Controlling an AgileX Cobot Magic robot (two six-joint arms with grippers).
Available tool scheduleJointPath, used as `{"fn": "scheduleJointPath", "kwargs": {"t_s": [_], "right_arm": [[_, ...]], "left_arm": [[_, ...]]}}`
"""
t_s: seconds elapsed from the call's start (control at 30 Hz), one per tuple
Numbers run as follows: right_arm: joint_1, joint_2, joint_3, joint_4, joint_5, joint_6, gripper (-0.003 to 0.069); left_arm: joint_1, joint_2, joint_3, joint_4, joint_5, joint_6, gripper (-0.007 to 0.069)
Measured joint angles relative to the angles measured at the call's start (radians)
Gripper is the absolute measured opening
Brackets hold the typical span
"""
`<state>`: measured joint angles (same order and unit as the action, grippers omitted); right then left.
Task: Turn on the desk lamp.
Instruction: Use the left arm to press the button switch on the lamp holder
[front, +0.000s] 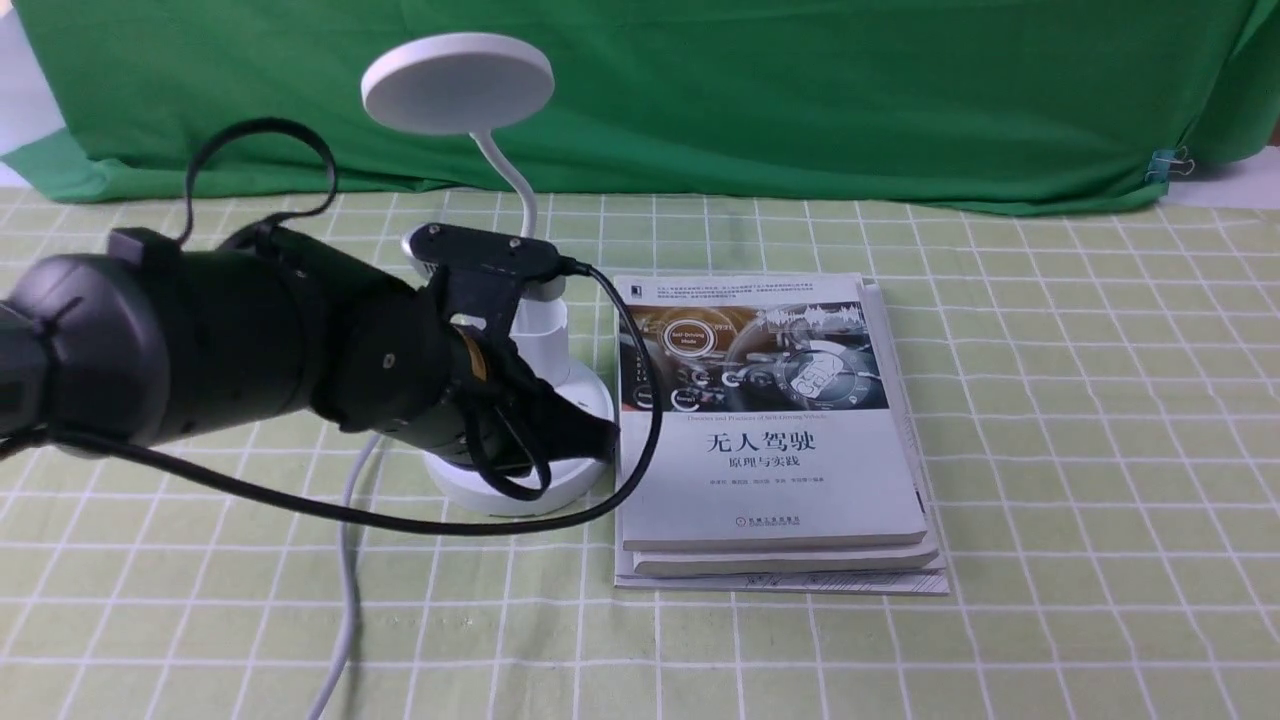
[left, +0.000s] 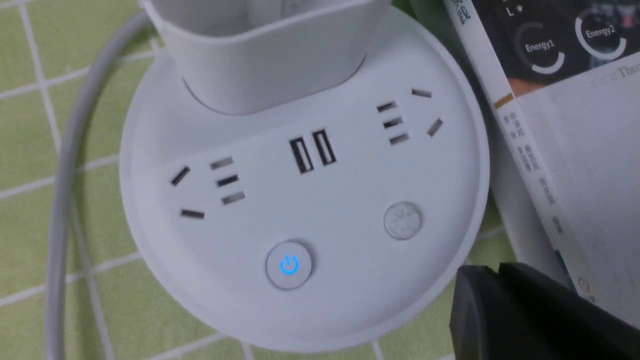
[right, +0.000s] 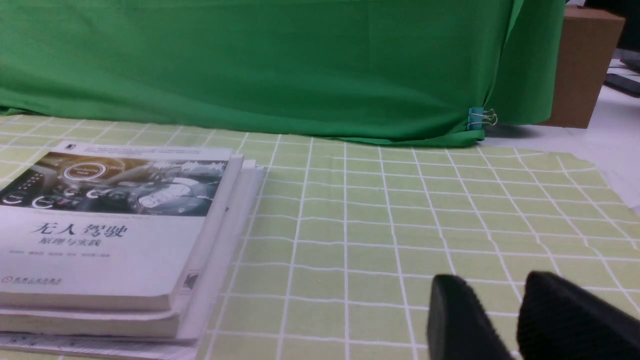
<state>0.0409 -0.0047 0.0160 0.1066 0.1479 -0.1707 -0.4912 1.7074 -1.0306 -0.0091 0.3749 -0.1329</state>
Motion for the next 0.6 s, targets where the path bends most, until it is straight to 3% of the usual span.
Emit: {"fn": "scheduleJointPath", "kwargs": {"t_s": [0.37,0.6], "right_arm": [[0.000,0.000,0.000,0.000,0.000,0.000,0.0245],[0.000,0.000,0.000,0.000,0.000,0.000,0.0245]], "left_arm": [[0.000,0.058,0.000,0.131,-0.105,-0.044,0.0019],[0.001,0.087,0.000,0.147,-0.117,-0.045,0.0019]]}}
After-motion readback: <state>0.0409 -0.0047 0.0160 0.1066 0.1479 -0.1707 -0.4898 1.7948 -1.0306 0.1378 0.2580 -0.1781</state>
